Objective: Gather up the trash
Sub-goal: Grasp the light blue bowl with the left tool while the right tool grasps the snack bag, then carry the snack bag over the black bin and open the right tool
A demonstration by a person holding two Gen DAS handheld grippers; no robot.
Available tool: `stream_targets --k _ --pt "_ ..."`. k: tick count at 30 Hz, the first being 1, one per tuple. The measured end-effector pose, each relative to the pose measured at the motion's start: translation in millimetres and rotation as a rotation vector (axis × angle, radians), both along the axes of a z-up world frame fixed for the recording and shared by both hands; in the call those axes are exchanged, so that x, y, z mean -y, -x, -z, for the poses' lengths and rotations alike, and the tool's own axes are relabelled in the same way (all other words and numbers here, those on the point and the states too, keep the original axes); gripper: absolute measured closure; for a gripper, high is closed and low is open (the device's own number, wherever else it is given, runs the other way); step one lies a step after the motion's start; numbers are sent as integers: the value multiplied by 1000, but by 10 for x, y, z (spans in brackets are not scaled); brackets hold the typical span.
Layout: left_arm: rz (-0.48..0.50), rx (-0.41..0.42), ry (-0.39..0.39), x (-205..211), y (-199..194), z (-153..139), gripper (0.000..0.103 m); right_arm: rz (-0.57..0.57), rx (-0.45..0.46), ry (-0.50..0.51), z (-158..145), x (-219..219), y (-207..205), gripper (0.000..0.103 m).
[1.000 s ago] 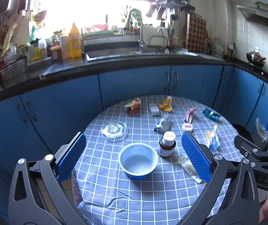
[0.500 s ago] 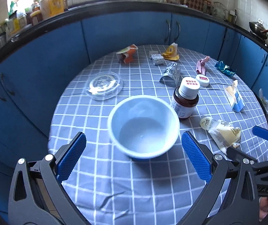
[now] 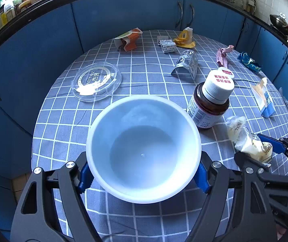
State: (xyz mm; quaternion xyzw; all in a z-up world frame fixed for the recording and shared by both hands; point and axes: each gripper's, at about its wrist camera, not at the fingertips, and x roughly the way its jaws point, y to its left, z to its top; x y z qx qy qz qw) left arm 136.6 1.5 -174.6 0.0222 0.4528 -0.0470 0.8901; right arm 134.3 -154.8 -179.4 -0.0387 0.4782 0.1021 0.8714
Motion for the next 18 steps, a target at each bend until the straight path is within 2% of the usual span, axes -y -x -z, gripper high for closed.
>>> stream_targets --k 4,11,18 --pt "-1 31 4 14 44 -86 27 -5 10 -10 -57 3 60 73" --pt "-2 173 4 191 70 -585 27 26 107 -15 -389 175 63 75" --pt "73 216 7 716 -191 -799 27 139 176 -12 -621 706 -8 75"
